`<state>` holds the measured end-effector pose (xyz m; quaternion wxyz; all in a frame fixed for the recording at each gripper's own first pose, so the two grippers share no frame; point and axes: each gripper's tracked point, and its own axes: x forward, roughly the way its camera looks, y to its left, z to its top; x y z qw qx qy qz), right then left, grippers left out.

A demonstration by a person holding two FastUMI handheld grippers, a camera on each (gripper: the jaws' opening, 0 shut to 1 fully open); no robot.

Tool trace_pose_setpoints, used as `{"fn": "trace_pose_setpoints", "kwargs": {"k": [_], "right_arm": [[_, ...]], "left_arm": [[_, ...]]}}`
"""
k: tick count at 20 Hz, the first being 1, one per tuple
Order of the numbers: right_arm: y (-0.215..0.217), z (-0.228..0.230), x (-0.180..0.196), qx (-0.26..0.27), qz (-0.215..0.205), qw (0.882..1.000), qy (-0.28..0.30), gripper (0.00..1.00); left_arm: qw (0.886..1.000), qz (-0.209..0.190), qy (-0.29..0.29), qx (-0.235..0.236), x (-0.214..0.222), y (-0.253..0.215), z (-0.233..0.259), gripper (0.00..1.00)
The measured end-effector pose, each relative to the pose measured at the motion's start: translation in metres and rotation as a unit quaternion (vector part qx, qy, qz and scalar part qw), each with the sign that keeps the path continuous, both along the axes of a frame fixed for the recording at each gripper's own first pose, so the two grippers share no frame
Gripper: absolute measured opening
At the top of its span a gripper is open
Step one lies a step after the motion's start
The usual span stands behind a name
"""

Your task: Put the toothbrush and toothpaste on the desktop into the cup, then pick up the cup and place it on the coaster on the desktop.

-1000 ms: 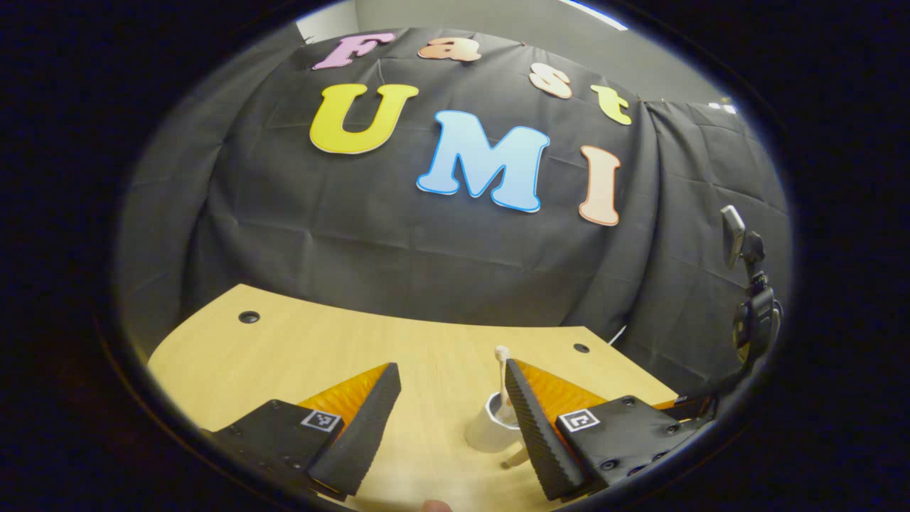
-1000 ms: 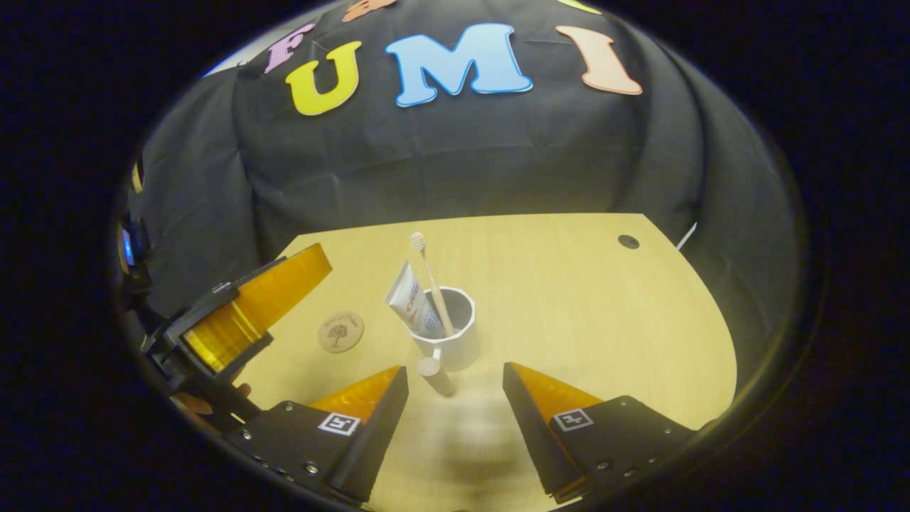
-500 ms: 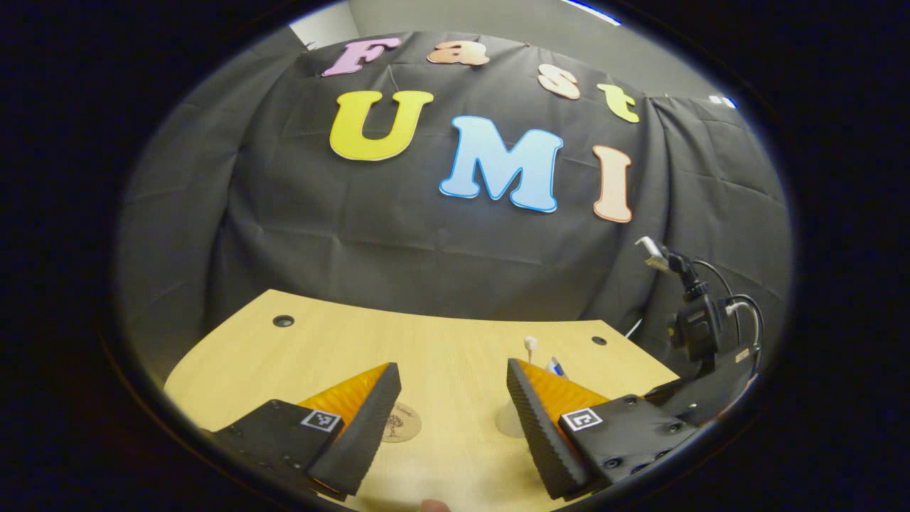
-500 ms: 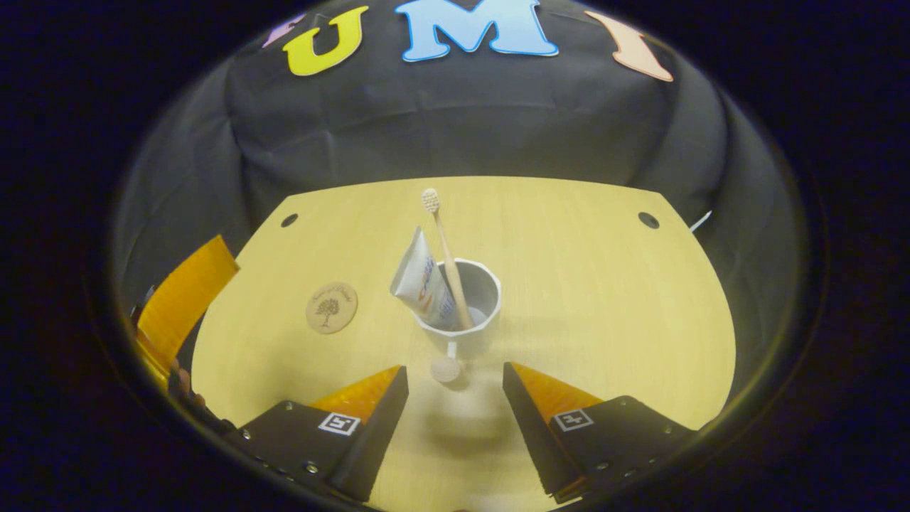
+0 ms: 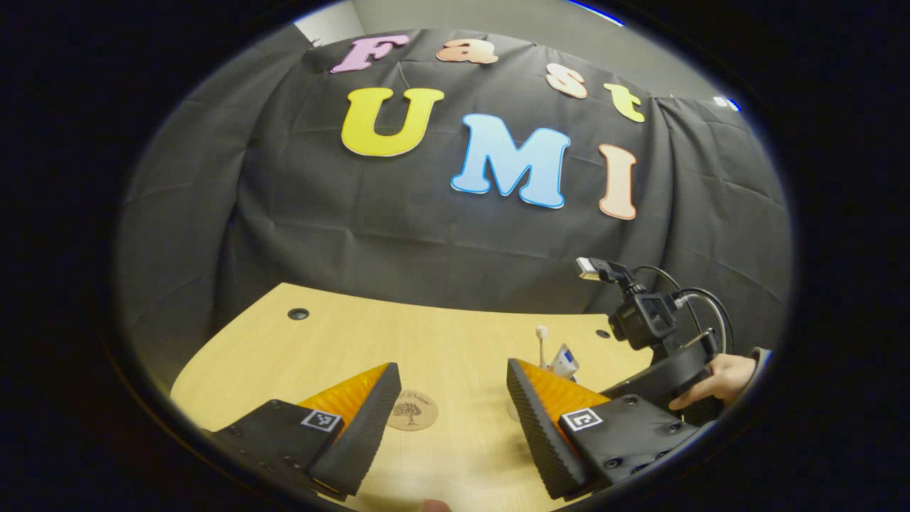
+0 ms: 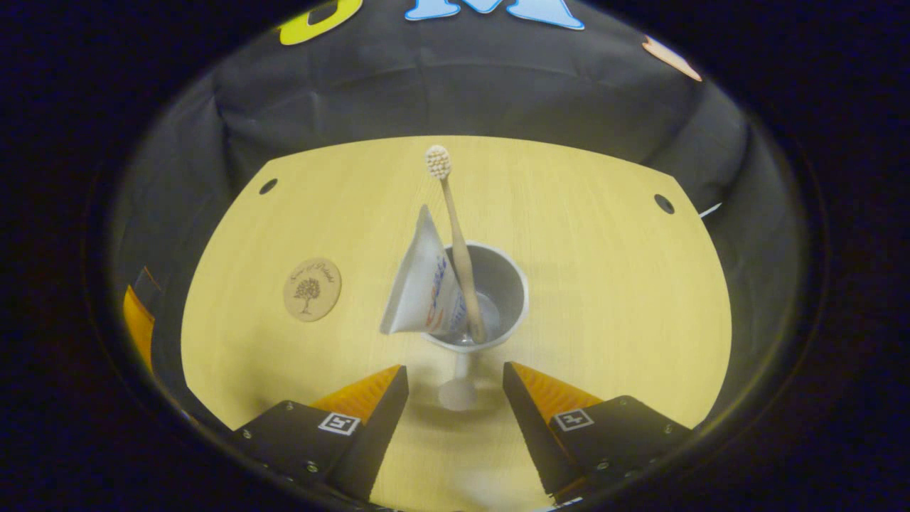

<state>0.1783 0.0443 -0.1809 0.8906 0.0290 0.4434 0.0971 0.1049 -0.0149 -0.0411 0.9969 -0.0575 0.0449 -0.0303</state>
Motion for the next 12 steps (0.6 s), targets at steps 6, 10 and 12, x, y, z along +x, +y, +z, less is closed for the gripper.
{"fn": "trace_pose_setpoints", "kwargs": {"k": [6, 10, 12], "right_arm": [[0.004, -0.016, 0.014, -0.017, 0.004, 0.999, 0.049, 0.83], [0.008, -0.028, 0.02, -0.011, 0.007, 0.997, 0.081, 0.84], [0.008, -0.033, 0.023, -0.015, 0.009, 0.996, 0.088, 0.84]], "left_arm": [[0.999, 0.022, 0.02, -0.014, -0.004, 0.024, -0.013, 0.96], [0.999, 0.036, 0.027, -0.023, -0.007, 0.035, -0.017, 1.0], [0.998, 0.041, 0.028, -0.027, -0.007, 0.04, -0.019, 1.0]]}}
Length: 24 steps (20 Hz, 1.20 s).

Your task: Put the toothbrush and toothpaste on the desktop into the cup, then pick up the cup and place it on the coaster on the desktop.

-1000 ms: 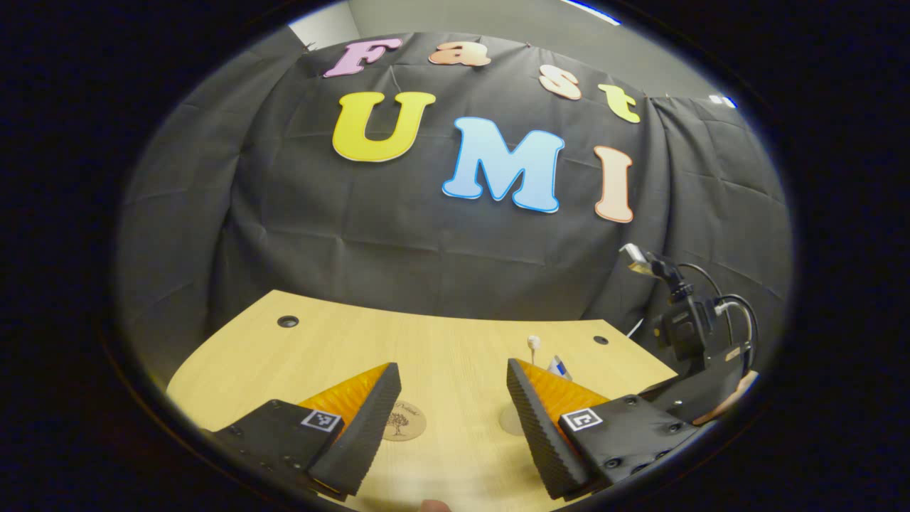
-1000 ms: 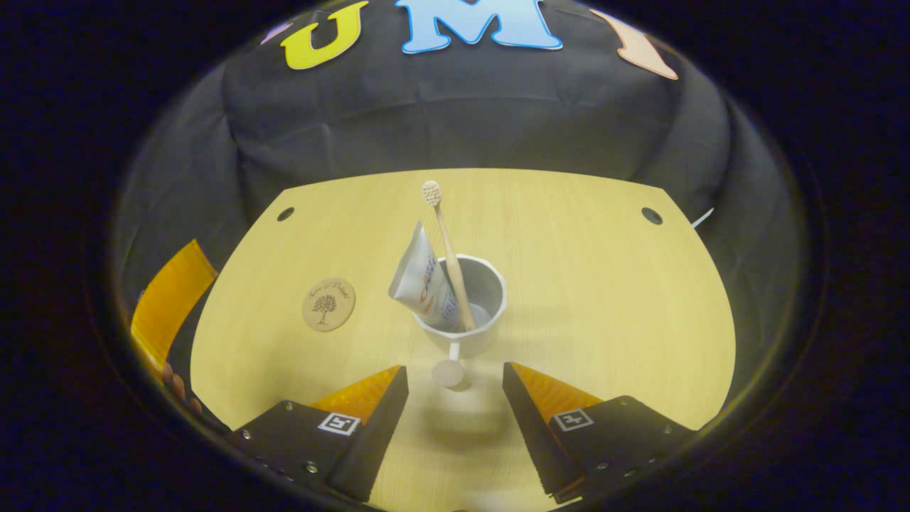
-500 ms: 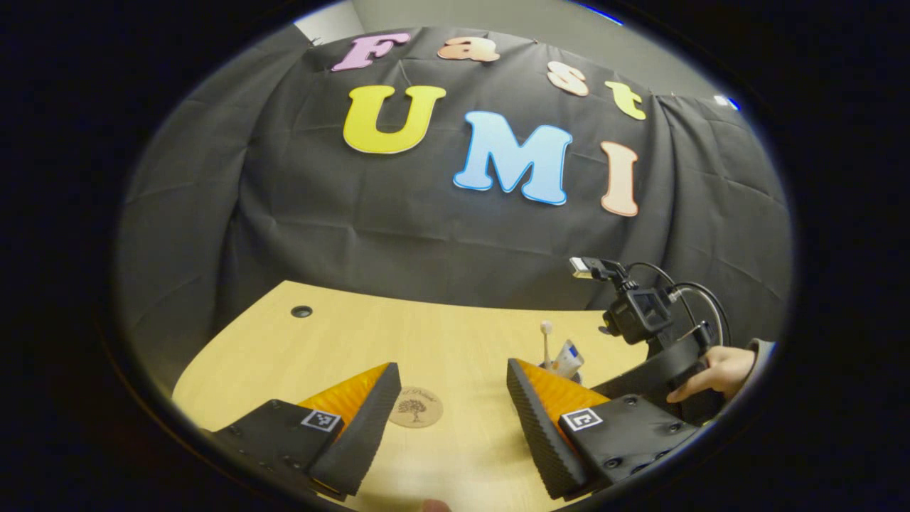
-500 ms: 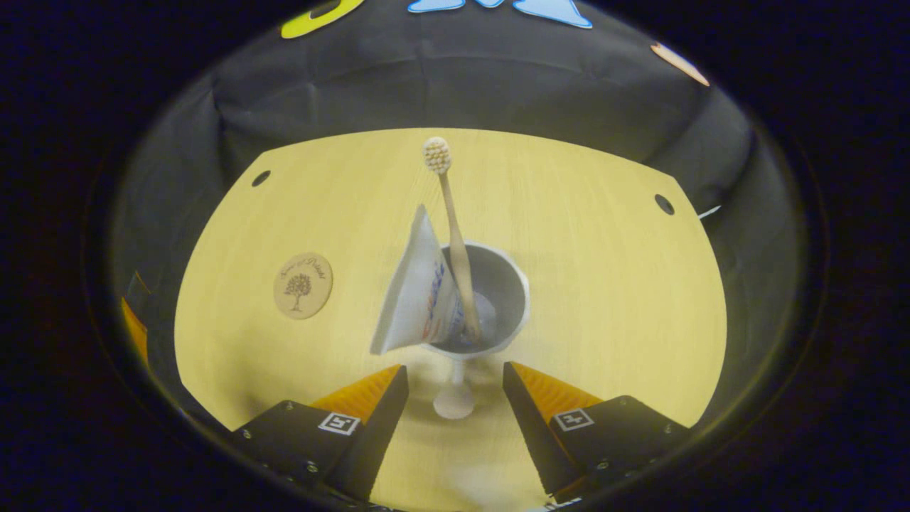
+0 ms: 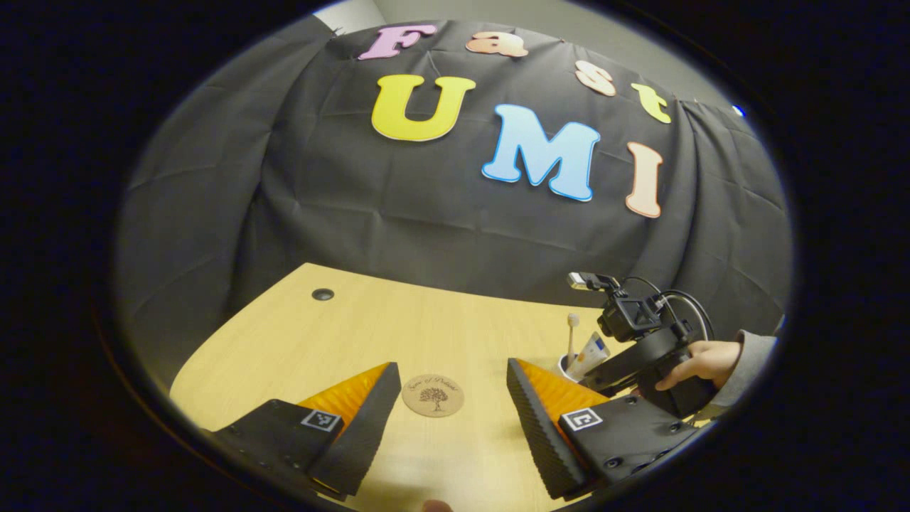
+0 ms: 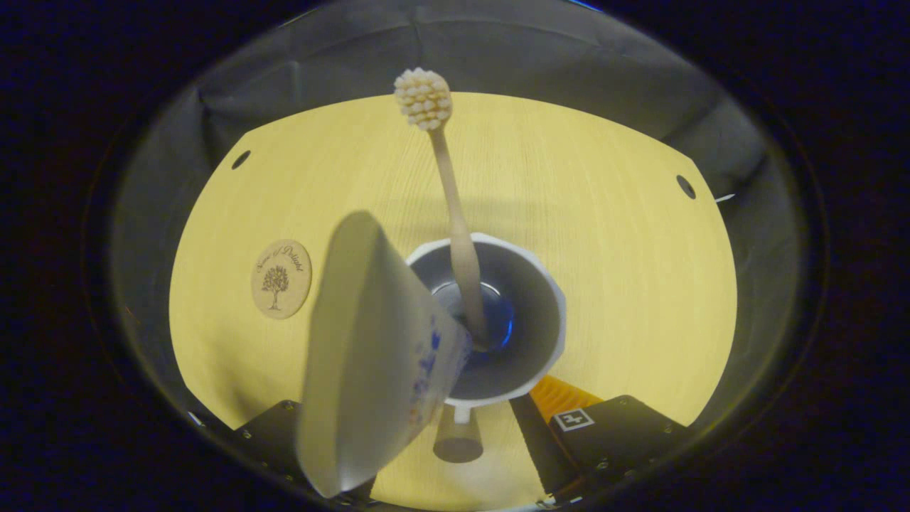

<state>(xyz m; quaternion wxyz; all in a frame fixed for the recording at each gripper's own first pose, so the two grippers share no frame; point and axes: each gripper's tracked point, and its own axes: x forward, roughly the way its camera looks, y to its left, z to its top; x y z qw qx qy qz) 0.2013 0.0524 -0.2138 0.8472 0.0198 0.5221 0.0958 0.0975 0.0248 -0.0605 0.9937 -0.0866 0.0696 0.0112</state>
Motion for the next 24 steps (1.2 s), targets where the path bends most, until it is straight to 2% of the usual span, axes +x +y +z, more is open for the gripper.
{"fn": "trace_pose_setpoints", "kwargs": {"k": [4, 5, 6, 7, 9, 11, 14, 15, 16, 17, 19, 22, 23, 24], "right_arm": [[-0.001, -0.002, 0.003, 0.0, -0.005, 1.0, 0.005, 0.84], [-0.003, -0.002, 0.003, 0.0, -0.005, 1.0, 0.006, 0.77], [-0.007, -0.003, 0.003, -0.006, -0.008, 1.0, 0.005, 0.75], [-0.008, -0.002, 0.003, -0.006, -0.01, 1.0, 0.006, 0.65], [-0.01, -0.006, 0.002, -0.01, -0.013, 1.0, 0.01, 0.57], [-0.012, -0.001, -0.001, -0.006, -0.019, 1.0, 0.015, 0.32], [-0.011, -0.004, 0.001, -0.011, -0.012, 1.0, 0.006, 0.32], [-0.011, -0.003, 0.001, -0.012, -0.009, 1.0, 0.003, 0.31], [-0.011, -0.003, 0.001, -0.011, -0.009, 1.0, -0.001, 0.31], [-0.01, -0.002, 0.002, -0.008, -0.01, 1.0, -0.003, 0.31], [-0.008, 0.002, 0.002, 0.002, -0.011, 1.0, -0.008, 0.3], [-0.001, 0.009, 0.0, 0.011, -0.001, 1.0, -0.014, 0.3], [0.005, 0.012, -0.002, 0.016, 0.003, 1.0, -0.014, 0.3], [0.012, 0.015, -0.005, 0.018, 0.008, 1.0, -0.015, 0.3]], "left_arm": [[1.0, 0.007, 0.006, -0.01, 0.0, 0.004, -0.004, 1.0], [1.0, 0.007, 0.008, -0.013, 0.0, 0.003, -0.006, 1.0], [1.0, 0.009, 0.009, -0.014, 0.001, 0.003, -0.007, 1.0], [1.0, 0.009, 0.009, -0.016, 0.001, 0.004, -0.008, 1.0], [1.0, 0.01, 0.011, -0.018, 0.001, 0.003, -0.009, 1.0], [1.0, 0.011, 0.013, -0.02, 0.003, 0.003, -0.01, 1.0], [0.999, 0.016, 0.015, -0.024, 0.0, 0.006, -0.012, 1.0], [0.999, 0.019, 0.015, -0.025, 0.0, 0.009, -0.012, 0.96], [0.999, 0.022, 0.015, -0.026, -0.001, 0.011, -0.013, 1.0], [0.999, 0.024, 0.015, -0.027, -0.002, 0.013, -0.013, 0.96], [0.999, 0.029, 0.015, -0.027, -0.003, 0.018, -0.015, 1.0], [0.999, 0.036, 0.016, -0.031, -0.007, 0.026, -0.015, 1.0], [0.999, 0.038, 0.016, -0.033, -0.01, 0.03, -0.016, 0.96], [0.998, 0.04, 0.016, -0.034, -0.013, 0.033, -0.018, 1.0]]}}
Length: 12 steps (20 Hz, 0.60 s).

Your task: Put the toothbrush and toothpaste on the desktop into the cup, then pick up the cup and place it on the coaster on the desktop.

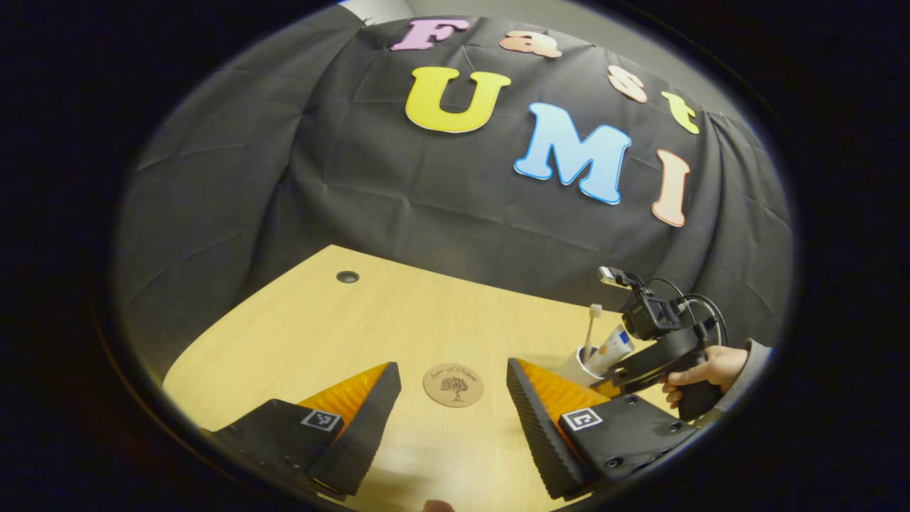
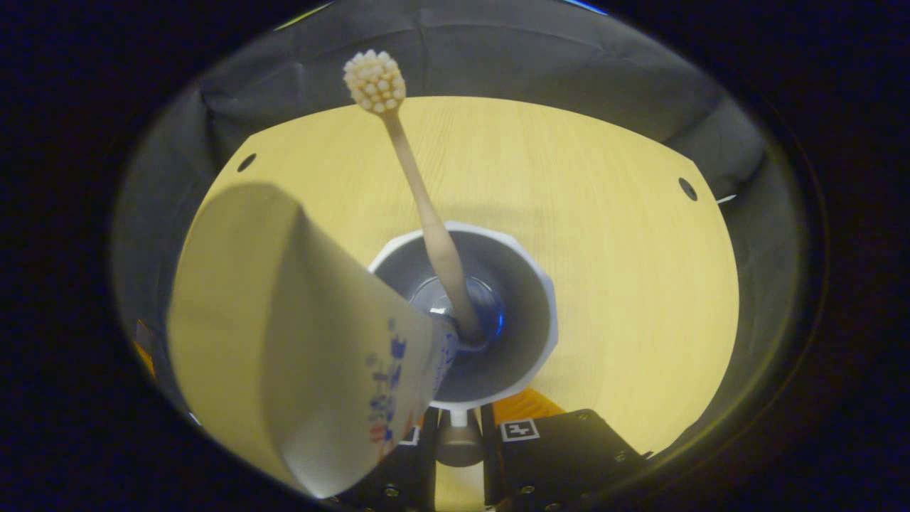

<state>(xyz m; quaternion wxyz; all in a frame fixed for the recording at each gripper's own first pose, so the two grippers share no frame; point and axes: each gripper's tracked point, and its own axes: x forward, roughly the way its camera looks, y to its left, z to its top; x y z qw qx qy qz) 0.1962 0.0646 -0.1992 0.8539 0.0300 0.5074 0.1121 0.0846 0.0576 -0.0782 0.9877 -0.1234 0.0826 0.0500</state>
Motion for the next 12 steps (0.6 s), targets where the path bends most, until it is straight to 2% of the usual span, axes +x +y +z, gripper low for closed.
{"fn": "trace_pose_setpoints", "kwargs": {"k": [12], "right_arm": [[0.098, 0.032, 0.003, 0.005, 0.07, 0.997, -0.013, 0.31]], "left_arm": [[0.999, 0.048, 0.003, -0.003, -0.048, 0.072, -0.005, 0.96]]}}
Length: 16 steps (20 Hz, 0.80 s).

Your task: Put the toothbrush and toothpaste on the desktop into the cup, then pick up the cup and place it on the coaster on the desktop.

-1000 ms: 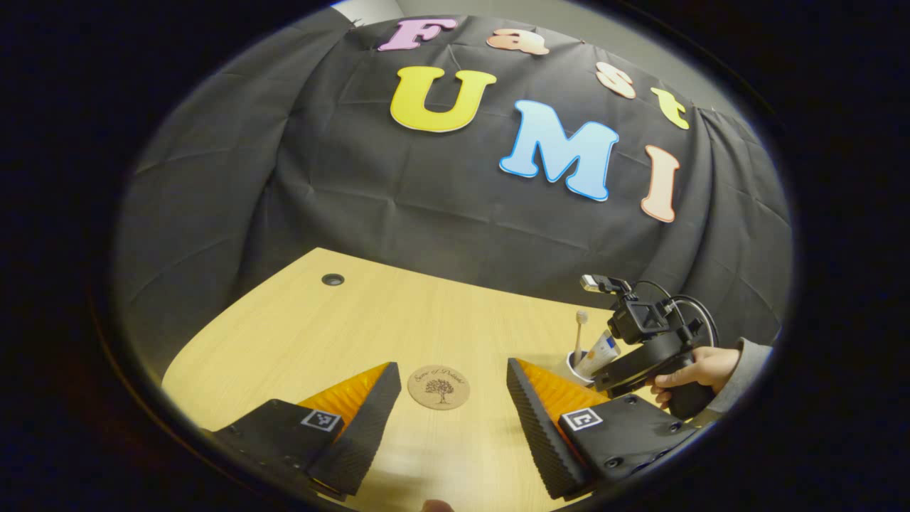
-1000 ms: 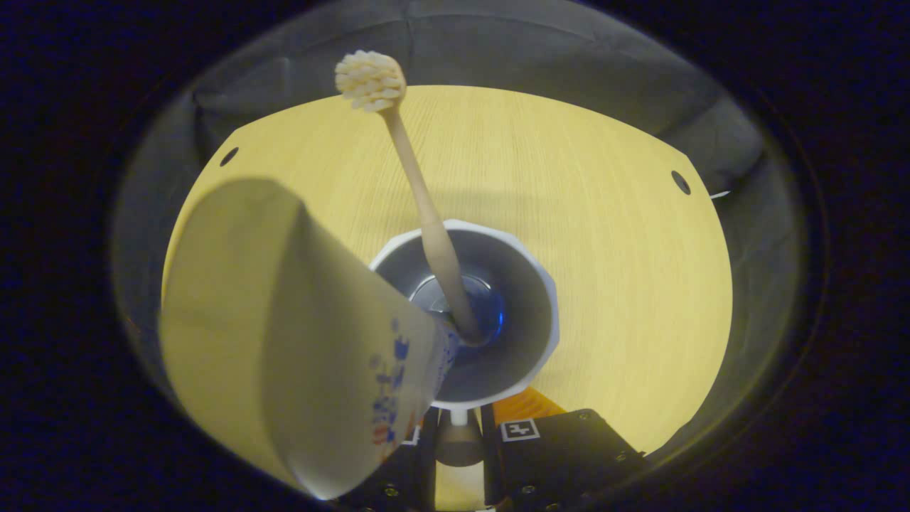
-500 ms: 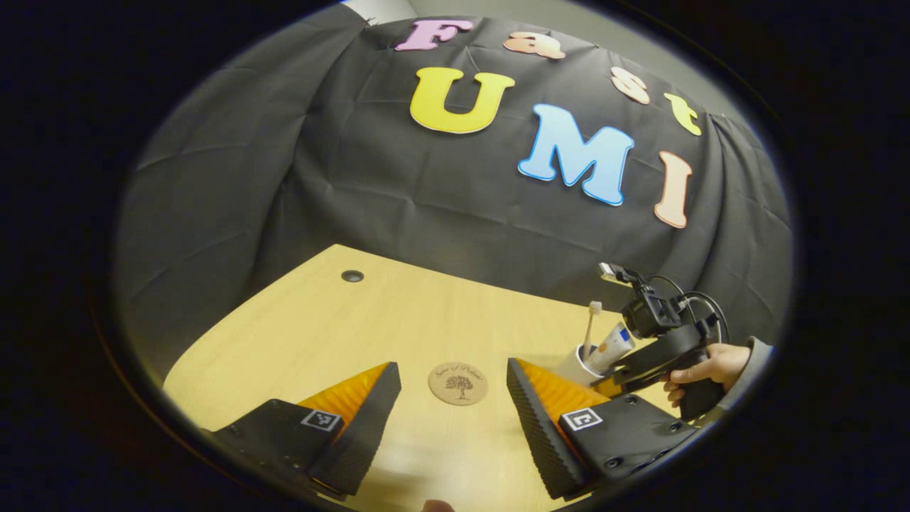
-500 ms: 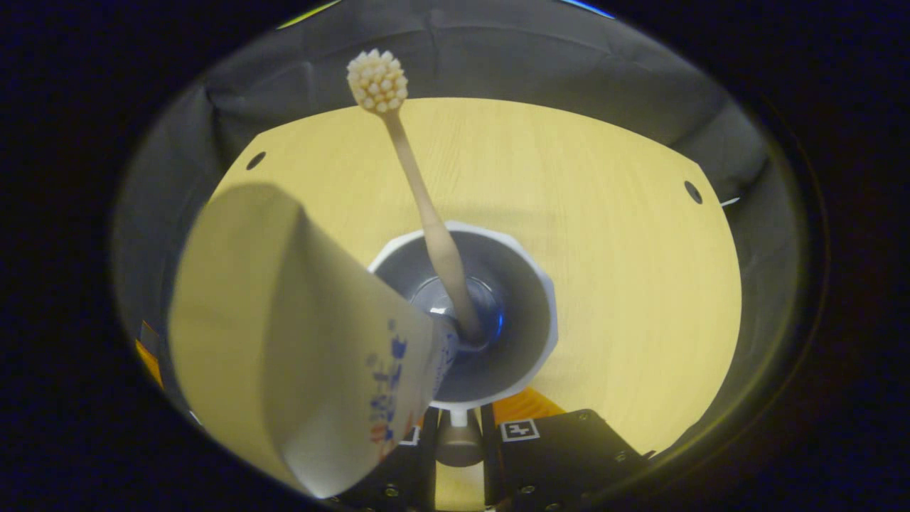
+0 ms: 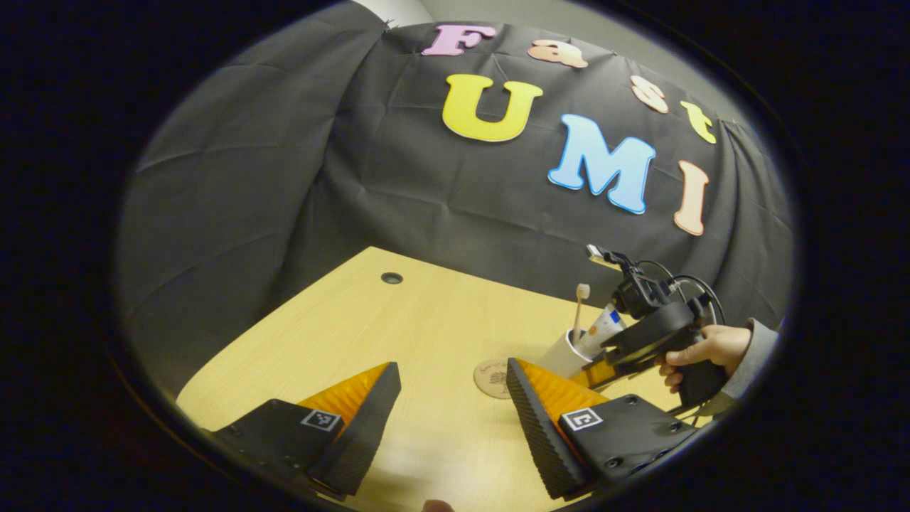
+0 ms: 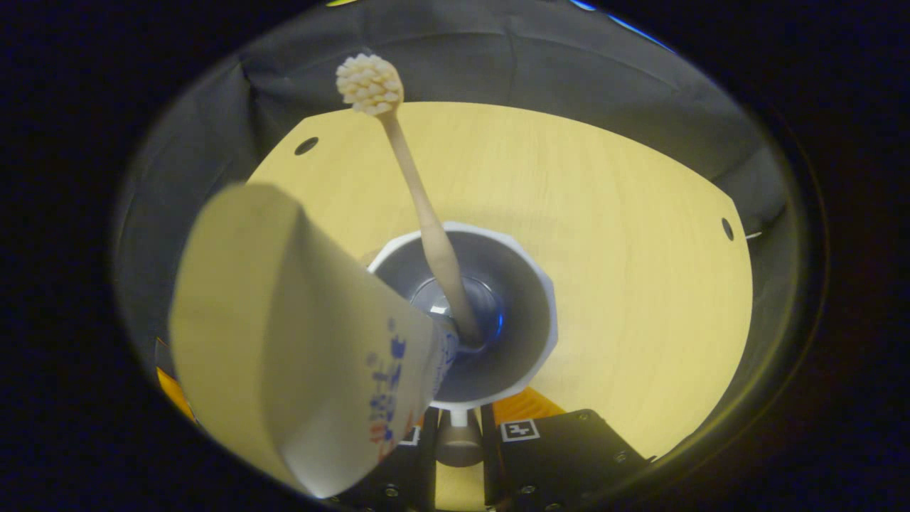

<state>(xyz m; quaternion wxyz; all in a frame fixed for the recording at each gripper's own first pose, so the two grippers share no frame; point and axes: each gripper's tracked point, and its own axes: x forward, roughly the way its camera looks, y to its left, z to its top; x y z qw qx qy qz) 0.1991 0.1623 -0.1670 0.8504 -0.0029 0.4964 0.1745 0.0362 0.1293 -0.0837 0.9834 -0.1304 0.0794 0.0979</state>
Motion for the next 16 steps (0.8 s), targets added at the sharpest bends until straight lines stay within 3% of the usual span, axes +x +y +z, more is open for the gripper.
{"fn": "trace_pose_setpoints", "kwargs": {"k": [6, 16], "right_arm": [[0.038, -0.002, 0.009, -0.008, 0.023, 1.0, 0.004, 0.31], [0.051, -0.008, 0.011, -0.042, 0.043, 0.998, 0.015, 0.3]], "left_arm": [[1.0, 0.017, 0.007, -0.008, -0.019, 0.026, -0.008, 1.0], [0.999, 0.022, 0.008, -0.027, -0.022, 0.036, -0.012, 0.97]]}}
